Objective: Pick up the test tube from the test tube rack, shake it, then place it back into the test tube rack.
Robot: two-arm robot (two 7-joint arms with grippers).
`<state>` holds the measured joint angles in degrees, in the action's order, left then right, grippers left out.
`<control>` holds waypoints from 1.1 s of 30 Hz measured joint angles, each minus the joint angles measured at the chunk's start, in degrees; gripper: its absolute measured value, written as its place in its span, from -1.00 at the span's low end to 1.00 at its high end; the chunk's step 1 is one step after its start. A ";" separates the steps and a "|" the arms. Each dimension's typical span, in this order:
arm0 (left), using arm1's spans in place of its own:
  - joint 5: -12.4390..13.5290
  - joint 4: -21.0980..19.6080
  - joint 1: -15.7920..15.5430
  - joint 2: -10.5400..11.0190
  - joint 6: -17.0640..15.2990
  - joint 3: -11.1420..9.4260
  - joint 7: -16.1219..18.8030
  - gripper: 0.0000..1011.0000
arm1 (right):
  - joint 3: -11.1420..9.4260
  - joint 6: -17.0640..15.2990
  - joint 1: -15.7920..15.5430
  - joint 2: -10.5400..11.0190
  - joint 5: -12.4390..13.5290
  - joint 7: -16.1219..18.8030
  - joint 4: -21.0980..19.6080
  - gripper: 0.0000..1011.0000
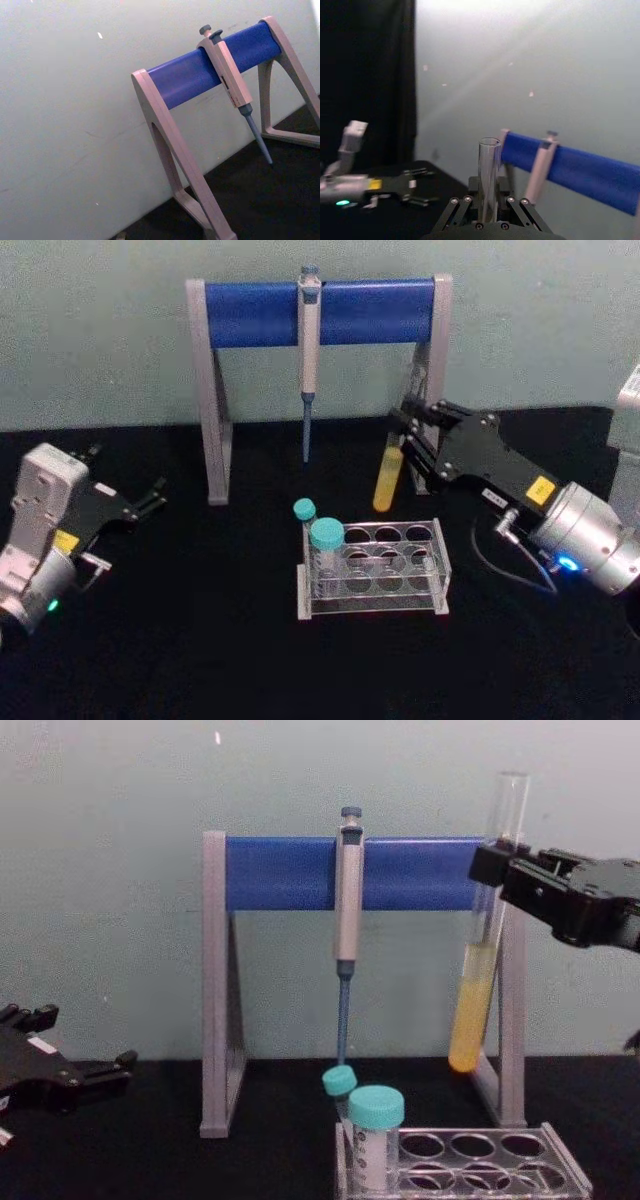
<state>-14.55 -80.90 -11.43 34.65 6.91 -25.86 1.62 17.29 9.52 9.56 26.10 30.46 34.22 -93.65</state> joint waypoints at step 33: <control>0.00 0.00 0.00 0.00 0.00 0.00 0.00 0.98 | -1.27 2.79 0.18 3.99 -9.11 -8.52 0.02 -0.55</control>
<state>-14.55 -80.90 -11.43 34.65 6.91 -25.86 1.62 16.02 12.31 9.74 30.09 21.35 25.70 -93.64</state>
